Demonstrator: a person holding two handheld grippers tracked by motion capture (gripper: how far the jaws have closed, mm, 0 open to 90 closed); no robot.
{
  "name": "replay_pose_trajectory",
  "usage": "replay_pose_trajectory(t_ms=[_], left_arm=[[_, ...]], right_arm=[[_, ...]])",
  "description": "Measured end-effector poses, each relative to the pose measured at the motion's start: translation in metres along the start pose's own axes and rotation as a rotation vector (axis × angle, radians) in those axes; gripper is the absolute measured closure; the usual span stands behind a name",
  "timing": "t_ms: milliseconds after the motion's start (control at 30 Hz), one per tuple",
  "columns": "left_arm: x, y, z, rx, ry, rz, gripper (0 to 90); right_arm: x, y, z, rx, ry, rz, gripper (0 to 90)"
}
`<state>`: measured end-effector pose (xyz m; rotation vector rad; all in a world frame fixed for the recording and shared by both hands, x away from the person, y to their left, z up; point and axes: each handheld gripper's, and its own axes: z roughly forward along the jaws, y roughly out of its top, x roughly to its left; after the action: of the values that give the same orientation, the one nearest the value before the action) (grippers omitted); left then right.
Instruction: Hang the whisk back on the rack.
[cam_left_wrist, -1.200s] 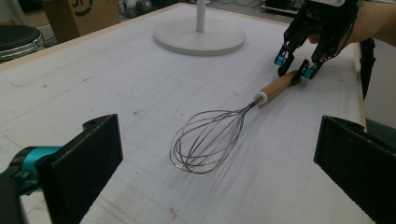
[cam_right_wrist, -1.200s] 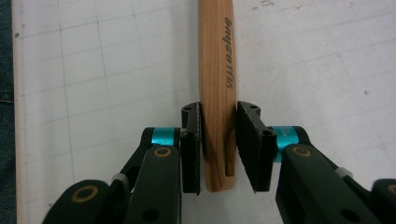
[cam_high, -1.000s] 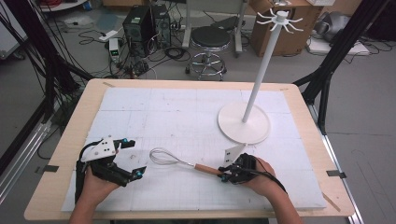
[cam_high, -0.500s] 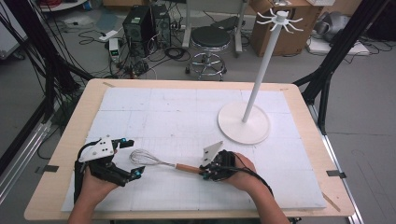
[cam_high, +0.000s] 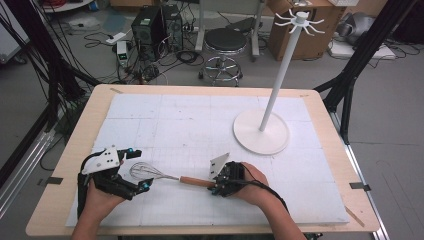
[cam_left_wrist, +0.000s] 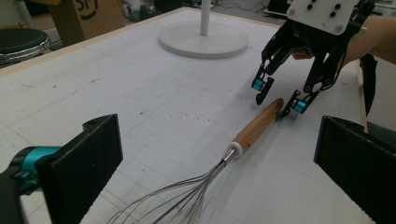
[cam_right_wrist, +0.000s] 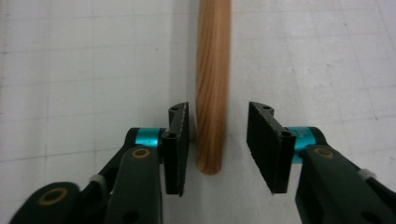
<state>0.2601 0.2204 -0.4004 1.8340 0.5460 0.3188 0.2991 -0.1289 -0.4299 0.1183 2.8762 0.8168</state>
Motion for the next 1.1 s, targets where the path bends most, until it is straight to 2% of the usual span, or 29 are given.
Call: replay_pose_trajectory(t_ms=[267, 567, 700, 900, 1000, 1100], left_arm=[[-0.001, 0.0, 0.0, 0.002, 0.0, 0.001, 1.7], [0.0, 0.0, 0.0, -0.002, 0.0, 0.0, 1.7], [-0.001, 0.0, 0.0, -0.002, 0.0, 0.0, 1.7], [0.0, 0.0, 0.0, -0.001, 0.0, 0.0, 1.7], [0.0, 0.0, 0.0, -0.002, 0.001, -0.002, 1.7], [0.0, 0.0, -0.001, 0.0, 0.003, -0.002, 1.7]], right_arm=[[-0.009, -0.013, -0.006, -0.007, -0.055, 0.063, 52.6], [-0.019, -0.017, -0.005, -0.015, -0.125, 0.108, 49.6], [-0.023, -0.019, -0.004, -0.025, -0.146, 0.144, 45.7], [-0.029, -0.022, -0.003, -0.042, -0.153, 0.19, 43.7], [-0.029, -0.022, -0.003, -0.044, -0.149, 0.189, 40.8], [-0.029, -0.023, -0.008, -0.085, -0.126, 0.215, 38.2]])
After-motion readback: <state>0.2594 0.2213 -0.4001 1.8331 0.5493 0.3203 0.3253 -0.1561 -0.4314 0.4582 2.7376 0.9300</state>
